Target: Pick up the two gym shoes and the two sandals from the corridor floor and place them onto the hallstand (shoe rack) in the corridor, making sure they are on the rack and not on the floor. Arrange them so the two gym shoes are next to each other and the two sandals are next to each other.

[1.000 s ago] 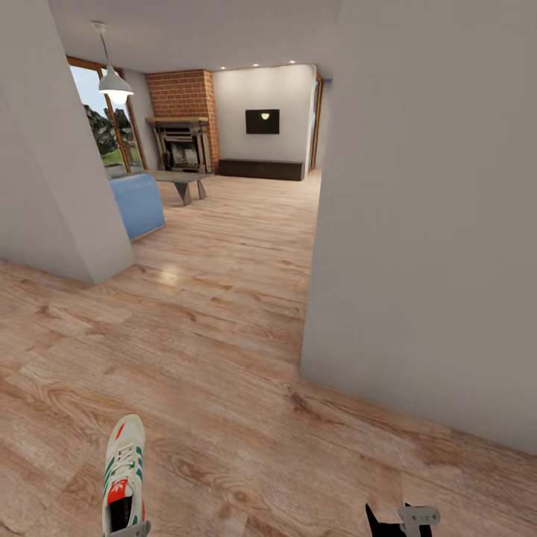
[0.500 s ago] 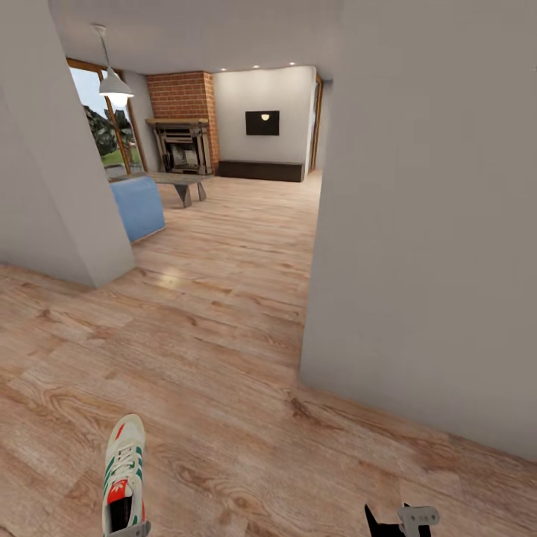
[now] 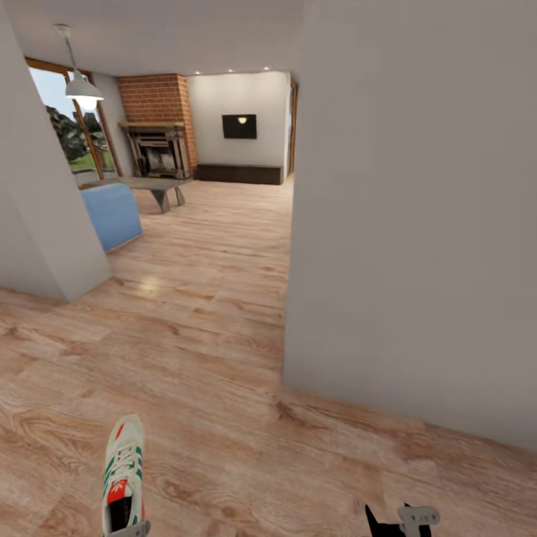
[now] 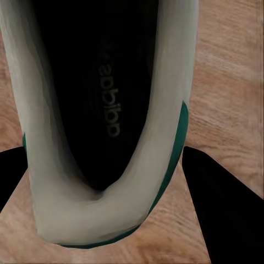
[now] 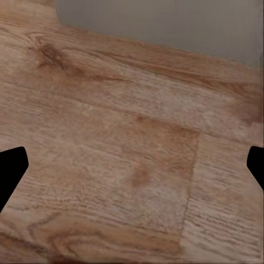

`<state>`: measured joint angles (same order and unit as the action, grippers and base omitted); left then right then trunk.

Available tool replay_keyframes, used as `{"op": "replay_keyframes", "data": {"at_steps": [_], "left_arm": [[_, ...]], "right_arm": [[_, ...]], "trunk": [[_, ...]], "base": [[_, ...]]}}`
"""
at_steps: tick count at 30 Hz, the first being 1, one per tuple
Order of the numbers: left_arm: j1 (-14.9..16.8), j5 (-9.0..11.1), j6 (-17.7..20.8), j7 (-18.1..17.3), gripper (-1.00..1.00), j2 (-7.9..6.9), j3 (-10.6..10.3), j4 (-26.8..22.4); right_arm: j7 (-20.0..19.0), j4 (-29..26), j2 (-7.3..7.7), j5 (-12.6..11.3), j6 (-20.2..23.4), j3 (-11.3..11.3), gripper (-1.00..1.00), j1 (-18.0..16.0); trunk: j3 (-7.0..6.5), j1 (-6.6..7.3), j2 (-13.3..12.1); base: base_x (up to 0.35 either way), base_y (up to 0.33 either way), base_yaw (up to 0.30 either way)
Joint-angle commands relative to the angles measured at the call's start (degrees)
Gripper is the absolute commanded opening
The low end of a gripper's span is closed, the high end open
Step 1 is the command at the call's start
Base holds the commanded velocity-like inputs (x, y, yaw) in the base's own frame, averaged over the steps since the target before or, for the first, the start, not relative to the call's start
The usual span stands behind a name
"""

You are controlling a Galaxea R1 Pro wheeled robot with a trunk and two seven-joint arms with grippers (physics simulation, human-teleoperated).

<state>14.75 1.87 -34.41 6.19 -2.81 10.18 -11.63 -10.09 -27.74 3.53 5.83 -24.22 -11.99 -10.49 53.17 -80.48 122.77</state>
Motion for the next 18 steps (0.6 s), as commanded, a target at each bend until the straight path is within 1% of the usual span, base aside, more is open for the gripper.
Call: {"op": "replay_keyframes", "data": {"at_steps": [1, 5, 7, 13, 18], "left_arm": [[0.0, 0.2, -0.2, 0.2, -1.00, -0.04, -0.2, 0.0], [0.0, 0.2, -0.3, 0.2, -1.00, -0.07, -0.2, 0.0], [0.0, 0.2, -0.3, 0.2, -1.00, -0.05, -0.2, 0.0], [0.0, 0.2, -0.2, 0.2, -1.00, 0.00, -0.2, 0.0], [0.0, 0.2, -0.2, 0.2, -1.00, 0.00, -0.2, 0.0]], "right_arm": [[-0.4, 0.1, -0.04, 0.6, -0.2, -0.5, 1.00, -0.1], [-0.4, 0.1, -0.07, 0.6, -0.2, -0.5, 1.00, -0.1], [-0.4, 0.1, -0.09, 0.6, -0.2, -0.5, 1.00, -0.1], [-0.4, 0.1, -0.10, 0.6, -0.2, -0.5, 1.00, -0.1], [-0.4, 0.1, -0.10, 0.6, -0.2, -0.5, 1.00, -0.1]], "trunk": [[0.02, 0.01, 0.0], [-0.02, 0.01, 0.0], [-0.03, 0.01, 0.0], [-0.03, 0.01, 0.0], [-0.03, 0.01, 0.0]], "base": [[-0.038, 0.030, -0.281], [-0.146, 0.119, -0.283], [-0.227, 0.186, -0.194], [-0.255, 0.183, -0.077], [-0.296, 0.123, -0.186]]}}
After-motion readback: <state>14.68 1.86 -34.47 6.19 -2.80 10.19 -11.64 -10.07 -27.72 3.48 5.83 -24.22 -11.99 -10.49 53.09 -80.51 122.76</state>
